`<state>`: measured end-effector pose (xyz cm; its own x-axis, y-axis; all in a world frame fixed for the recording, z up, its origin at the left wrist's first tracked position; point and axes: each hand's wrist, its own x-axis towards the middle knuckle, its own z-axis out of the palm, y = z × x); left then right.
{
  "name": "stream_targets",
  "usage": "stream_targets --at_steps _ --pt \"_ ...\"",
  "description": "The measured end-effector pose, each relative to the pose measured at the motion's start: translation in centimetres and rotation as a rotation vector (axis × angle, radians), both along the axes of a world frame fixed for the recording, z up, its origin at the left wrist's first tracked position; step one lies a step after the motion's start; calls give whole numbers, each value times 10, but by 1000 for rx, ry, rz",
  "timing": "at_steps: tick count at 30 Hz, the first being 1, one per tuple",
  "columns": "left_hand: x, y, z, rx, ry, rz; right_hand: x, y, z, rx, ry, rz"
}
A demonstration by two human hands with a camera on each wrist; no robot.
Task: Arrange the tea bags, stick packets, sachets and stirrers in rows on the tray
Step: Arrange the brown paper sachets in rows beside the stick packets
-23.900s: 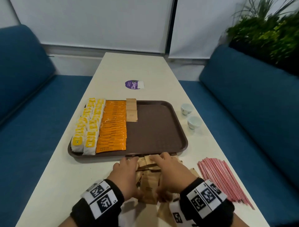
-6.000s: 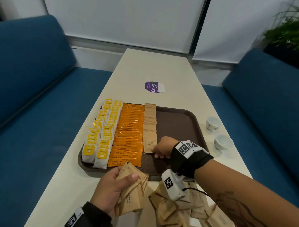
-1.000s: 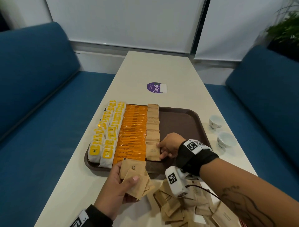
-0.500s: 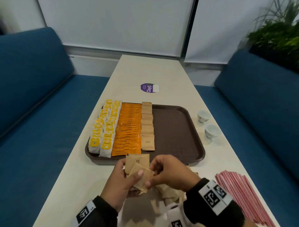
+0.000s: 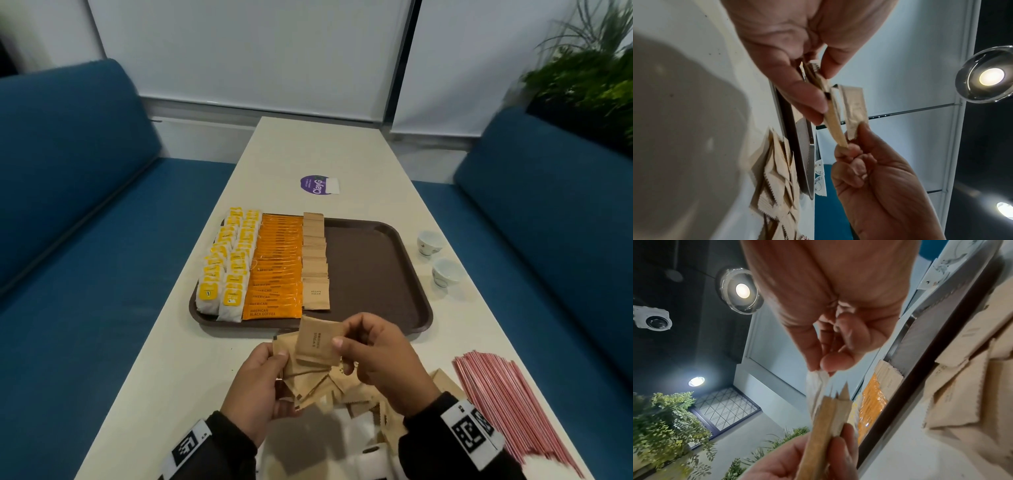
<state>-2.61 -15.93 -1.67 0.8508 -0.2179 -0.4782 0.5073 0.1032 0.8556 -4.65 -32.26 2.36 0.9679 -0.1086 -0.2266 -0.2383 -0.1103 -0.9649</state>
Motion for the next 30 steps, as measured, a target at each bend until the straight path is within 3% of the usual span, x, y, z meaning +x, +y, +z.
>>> stream_targets --at_steps 7,14,20,24,30 --pt "-4 2 6 -20 5 -6 0 9 -11 54 75 -8" --pt "-2 5 6 28 -84 -76 4 9 -11 -46 44 -7" --pt "5 4 -1 72 -110 -16 7 4 -8 -54 167 42" --pt "13 5 -2 50 -101 5 26 -9 1 26 141 -20" --pt "28 -3 -6 37 -131 65 59 -11 15 -62 265 169"
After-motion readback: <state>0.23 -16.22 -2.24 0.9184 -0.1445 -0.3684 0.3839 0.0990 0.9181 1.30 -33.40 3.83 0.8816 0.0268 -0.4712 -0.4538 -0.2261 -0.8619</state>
